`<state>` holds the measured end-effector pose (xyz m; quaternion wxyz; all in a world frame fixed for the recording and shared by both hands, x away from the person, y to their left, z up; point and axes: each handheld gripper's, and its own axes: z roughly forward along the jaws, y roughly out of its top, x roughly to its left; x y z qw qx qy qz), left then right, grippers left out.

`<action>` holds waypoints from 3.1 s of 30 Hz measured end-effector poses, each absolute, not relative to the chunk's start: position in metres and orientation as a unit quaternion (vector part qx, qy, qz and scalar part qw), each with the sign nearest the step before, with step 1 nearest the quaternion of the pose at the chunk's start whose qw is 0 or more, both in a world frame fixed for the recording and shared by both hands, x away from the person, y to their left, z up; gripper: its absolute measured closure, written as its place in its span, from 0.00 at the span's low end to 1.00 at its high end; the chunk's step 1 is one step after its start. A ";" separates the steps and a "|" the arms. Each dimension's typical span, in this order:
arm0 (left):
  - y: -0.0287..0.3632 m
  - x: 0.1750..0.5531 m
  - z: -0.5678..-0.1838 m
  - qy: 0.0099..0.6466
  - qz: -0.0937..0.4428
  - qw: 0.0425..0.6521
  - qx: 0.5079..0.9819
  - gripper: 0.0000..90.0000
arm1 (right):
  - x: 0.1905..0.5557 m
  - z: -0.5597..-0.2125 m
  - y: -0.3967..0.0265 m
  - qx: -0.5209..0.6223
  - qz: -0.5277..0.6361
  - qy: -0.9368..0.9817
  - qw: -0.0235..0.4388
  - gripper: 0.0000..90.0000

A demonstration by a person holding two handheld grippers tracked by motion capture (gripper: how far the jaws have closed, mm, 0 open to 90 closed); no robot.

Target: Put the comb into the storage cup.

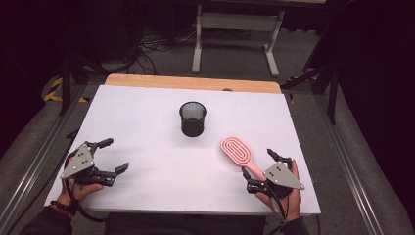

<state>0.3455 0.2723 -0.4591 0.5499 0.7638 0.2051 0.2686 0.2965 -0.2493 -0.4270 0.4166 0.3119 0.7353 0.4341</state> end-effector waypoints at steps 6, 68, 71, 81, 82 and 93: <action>0.271 0.347 -0.462 0.203 0.254 0.551 0.768 0.06 | 0.300 -0.430 -0.247 0.314 0.425 0.750 0.398 0.06; 0.266 0.351 -0.468 0.208 0.225 0.550 0.777 0.09 | 0.386 -0.437 -0.250 0.371 0.222 0.888 0.159 0.77; 0.266 0.350 -0.469 0.206 0.225 0.549 0.778 0.09 | 0.386 -0.436 -0.252 0.374 0.231 0.881 0.174 0.77; 0.265 0.351 -0.469 0.207 0.229 0.543 0.781 0.09 | 0.382 -0.428 -0.255 0.362 0.292 0.852 0.238 0.77; 0.265 0.351 -0.469 0.207 0.229 0.543 0.781 0.09 | 0.381 -0.427 -0.254 0.359 0.298 0.849 0.247 0.77; 0.264 0.352 -0.470 0.208 0.227 0.540 0.784 0.09 | 0.370 -0.416 -0.253 0.357 0.376 0.795 0.316 0.77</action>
